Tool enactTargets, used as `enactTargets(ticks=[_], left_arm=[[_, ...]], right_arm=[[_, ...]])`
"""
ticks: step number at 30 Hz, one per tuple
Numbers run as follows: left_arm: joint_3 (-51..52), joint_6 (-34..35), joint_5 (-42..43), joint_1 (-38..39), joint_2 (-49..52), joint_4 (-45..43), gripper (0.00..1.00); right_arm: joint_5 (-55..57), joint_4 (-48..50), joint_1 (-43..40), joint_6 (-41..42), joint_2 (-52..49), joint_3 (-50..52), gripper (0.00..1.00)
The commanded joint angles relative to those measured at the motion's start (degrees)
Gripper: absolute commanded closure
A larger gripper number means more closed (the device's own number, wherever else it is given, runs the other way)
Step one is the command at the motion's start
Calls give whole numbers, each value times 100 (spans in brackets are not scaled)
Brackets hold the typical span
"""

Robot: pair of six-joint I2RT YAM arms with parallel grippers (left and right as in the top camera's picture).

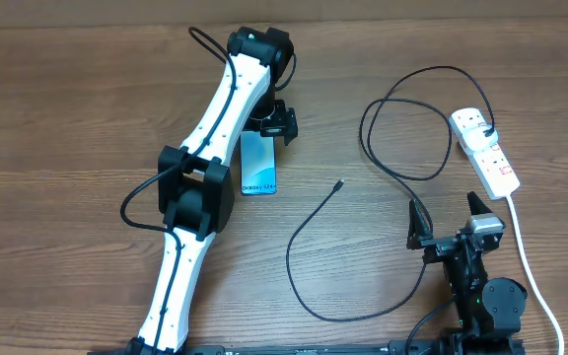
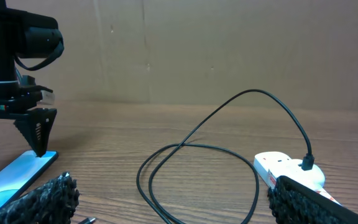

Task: Plug charger to phone and switch on socket
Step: 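Move the left gripper forward over the Galaxy S24 phone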

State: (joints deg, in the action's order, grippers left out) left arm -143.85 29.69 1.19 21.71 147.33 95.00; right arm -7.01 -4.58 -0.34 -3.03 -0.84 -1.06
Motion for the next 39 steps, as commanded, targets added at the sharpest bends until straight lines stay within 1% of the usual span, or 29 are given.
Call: enactTargets(ticks=[1, 3, 6, 13, 15, 18, 21, 23, 26, 30, 34, 36, 39], left_arm=[[-140, -72, 367, -201, -203, 131, 0], [-138, -446, 717, -286, -352, 184, 1], [-138, -704, 734, -306, -511, 184, 0], [-72, -780, 831, -221, -1047, 184, 0], [140, -811, 732, -188, -1325, 184, 0], [702, -778, 354, -153, -1738, 184, 0], [1257, -739, 446, -153, -1875, 109, 0], [1561, -592, 474, -131, -1851, -146, 0], [1996, -173, 433, -63, -1829, -758, 1], [2402, -131, 356, 9, -1825, -1471, 1], [2638, -92, -111, 7, -1825, -1792, 0], [2710, -94, -310, 7, -1825, -1818, 1], [2761, -96, -321, 7, -1825, -1768, 0]], right_arm=[[76, 17, 33, -24, 68, 57, 0], [76, 17, 33, -24, 68, 57, 0], [76, 17, 33, -24, 68, 57, 0], [76, 17, 33, -24, 68, 57, 0], [76, 17, 33, -24, 68, 57, 0], [76, 17, 33, -24, 68, 57, 0], [76, 17, 33, -24, 68, 57, 0], [76, 17, 33, -24, 68, 57, 0], [76, 17, 33, -24, 68, 57, 0], [76, 17, 33, -24, 68, 57, 0], [76, 17, 33, -24, 68, 57, 0], [76, 17, 33, -24, 68, 57, 0], [76, 17, 33, -24, 68, 57, 0]])
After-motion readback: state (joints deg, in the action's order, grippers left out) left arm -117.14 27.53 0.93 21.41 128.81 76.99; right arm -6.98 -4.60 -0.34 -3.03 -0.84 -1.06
